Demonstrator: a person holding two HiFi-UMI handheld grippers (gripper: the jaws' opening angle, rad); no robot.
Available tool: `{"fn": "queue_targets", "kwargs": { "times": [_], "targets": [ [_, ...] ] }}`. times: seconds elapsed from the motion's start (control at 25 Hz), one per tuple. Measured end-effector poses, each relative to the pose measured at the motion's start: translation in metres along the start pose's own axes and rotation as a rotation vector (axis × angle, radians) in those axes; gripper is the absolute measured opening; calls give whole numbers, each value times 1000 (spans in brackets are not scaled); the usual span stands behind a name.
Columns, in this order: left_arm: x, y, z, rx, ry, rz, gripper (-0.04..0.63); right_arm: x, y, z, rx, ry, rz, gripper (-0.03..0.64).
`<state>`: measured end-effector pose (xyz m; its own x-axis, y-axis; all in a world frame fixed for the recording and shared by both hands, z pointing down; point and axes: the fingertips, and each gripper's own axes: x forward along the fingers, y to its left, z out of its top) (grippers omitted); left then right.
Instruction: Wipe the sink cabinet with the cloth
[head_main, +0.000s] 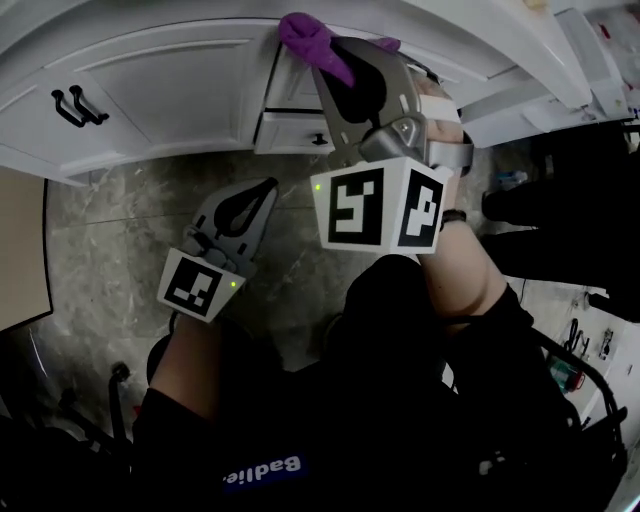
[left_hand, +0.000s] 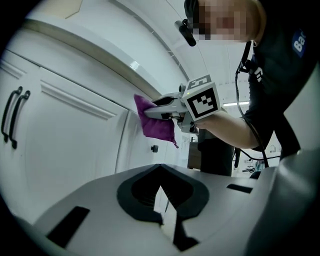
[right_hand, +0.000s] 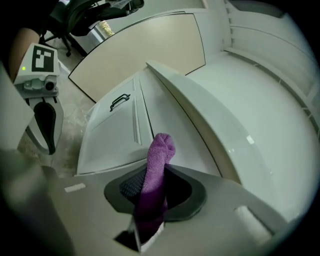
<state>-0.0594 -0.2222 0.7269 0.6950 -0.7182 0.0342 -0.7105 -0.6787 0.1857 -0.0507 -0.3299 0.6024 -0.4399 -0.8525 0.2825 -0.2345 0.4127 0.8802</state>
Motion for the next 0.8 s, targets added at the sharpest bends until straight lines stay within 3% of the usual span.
{"fn": "queue_targets", "kwargs": {
  "times": [0.24,0.44,0.8],
  "targets": [
    [-24,22,12,-44,-33,103,-11,25,7,-1,-95,31,-2,75],
    [-35,33,21,-9,-55,125,-11,30,9,2,-119,11,-66,77],
    [-25,32,22,32,-57,108,-11,54,89,-31,-145,35,59,75]
  ]
}}
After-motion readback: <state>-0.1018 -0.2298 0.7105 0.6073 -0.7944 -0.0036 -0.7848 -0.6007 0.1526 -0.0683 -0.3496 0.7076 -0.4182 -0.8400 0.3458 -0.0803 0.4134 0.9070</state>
